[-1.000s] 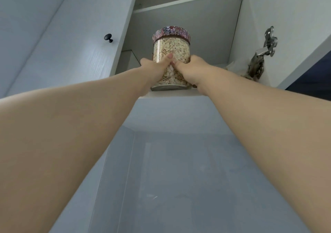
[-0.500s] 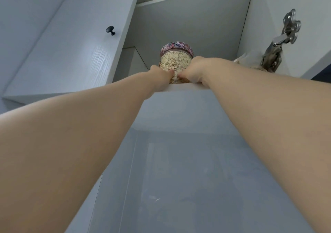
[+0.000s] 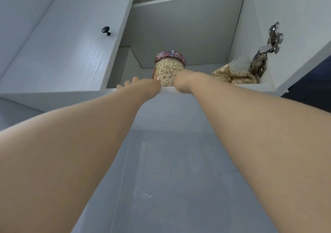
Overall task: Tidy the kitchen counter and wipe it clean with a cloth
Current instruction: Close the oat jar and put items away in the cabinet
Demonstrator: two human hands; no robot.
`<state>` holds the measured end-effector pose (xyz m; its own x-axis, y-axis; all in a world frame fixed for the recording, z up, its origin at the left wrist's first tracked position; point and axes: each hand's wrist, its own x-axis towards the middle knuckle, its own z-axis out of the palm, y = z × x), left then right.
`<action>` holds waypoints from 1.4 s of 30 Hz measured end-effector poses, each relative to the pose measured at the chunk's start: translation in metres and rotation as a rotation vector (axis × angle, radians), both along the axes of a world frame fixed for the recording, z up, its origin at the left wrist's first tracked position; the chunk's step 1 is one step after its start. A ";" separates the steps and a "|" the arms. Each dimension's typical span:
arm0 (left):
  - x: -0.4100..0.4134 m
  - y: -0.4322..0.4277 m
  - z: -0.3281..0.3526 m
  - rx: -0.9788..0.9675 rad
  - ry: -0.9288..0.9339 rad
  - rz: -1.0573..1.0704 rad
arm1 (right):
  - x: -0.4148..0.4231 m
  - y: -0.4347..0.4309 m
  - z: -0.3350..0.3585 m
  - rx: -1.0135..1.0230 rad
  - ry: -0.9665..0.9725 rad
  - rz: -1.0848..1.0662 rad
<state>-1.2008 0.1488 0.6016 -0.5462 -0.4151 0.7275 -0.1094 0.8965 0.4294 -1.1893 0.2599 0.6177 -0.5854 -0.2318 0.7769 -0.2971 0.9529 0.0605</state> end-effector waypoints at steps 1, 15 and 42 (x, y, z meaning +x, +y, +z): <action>0.000 -0.003 -0.004 -0.005 0.007 -0.006 | -0.002 0.001 -0.003 -0.057 0.006 0.018; 0.078 0.027 -0.072 -0.125 0.056 -0.279 | 0.059 0.050 -0.072 -0.026 -0.090 0.161; 0.247 0.196 -0.076 -0.086 0.614 -1.037 | 0.212 0.191 -0.096 -0.670 0.351 0.848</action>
